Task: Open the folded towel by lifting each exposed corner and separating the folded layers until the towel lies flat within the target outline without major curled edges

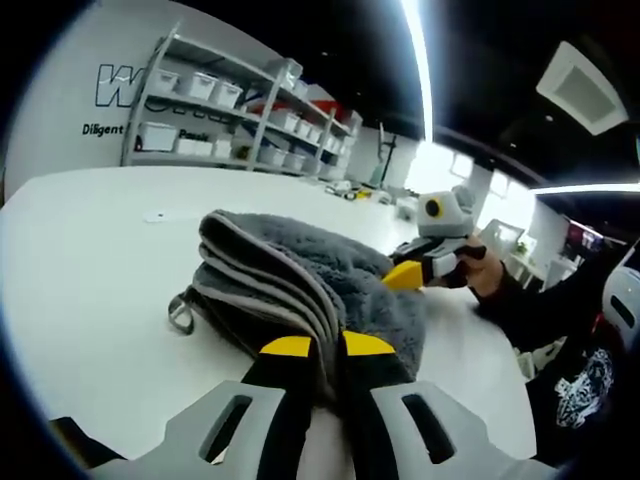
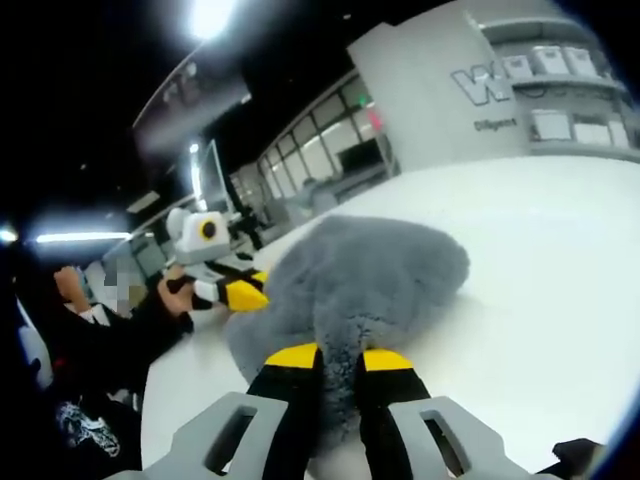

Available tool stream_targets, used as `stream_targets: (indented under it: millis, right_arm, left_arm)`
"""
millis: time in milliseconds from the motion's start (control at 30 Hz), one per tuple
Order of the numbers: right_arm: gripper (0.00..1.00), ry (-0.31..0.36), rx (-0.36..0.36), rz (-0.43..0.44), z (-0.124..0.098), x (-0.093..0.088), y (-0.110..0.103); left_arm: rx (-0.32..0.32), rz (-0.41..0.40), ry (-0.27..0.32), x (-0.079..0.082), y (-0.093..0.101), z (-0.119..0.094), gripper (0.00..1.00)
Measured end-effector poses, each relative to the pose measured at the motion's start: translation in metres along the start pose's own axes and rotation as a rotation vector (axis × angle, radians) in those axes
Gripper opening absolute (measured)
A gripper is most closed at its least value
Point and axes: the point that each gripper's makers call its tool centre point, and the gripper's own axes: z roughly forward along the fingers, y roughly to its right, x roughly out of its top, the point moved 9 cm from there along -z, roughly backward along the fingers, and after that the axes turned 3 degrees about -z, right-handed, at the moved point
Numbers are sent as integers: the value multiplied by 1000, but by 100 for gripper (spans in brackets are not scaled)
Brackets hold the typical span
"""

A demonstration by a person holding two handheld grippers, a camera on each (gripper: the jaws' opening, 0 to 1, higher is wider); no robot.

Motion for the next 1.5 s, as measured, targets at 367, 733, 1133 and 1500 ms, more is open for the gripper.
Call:
stream_targets:
  millis: [367, 733, 1133, 1500]
  right_arm:
    - [9, -3, 13, 0, -2, -2, -5]
    - [9, -8, 18, 0, -3, -4, -8]
    - [9, -12, 22, -10, -4, -5, -10]
    - [9, -8, 29, 0, -6, -8, -13]
  left_arm:
    - [-20, -15, -11, -2, 3, -1, 7]
    - [-30, -9, -19, -3, 7, -3, 7]
    - [-54, -4, -34, -5, 12, -6, 7]
    - [-62, -3, -41, -5, 8, -7, 7]
